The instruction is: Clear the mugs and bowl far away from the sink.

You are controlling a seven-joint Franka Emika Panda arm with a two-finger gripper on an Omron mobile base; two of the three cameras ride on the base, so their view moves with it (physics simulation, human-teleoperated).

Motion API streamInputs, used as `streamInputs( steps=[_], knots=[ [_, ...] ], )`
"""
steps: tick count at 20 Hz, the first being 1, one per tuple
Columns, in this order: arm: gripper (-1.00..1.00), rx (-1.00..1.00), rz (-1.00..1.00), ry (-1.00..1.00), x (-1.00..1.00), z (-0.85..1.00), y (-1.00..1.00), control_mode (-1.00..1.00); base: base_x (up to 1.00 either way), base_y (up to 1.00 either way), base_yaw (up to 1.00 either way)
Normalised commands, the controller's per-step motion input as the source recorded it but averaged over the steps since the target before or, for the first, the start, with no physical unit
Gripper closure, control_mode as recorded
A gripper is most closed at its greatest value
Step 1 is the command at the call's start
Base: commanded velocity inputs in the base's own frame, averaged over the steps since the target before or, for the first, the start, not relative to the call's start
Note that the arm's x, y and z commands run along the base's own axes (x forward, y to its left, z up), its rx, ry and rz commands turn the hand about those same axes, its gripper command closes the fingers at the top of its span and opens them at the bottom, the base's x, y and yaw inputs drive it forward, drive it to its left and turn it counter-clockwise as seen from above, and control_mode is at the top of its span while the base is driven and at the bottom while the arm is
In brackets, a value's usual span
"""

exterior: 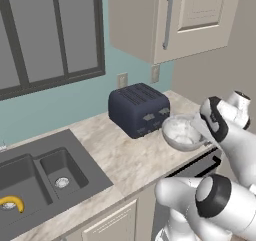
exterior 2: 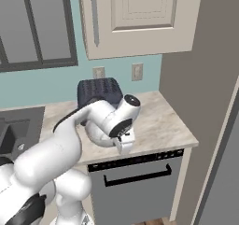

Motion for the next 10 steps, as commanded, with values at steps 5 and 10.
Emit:
streamInputs(
  steps=[5,10],
  knots=[
    [1.0,0.1,-0.65,0.2,-0.28,0.95,-0.52,-1.0,0.0,0.0,0.0],
    [1.0,0.11,-0.67,0.23,-0.31,0.8,-0.16,-1.0,0.0,0.0,0.0]
  ],
)
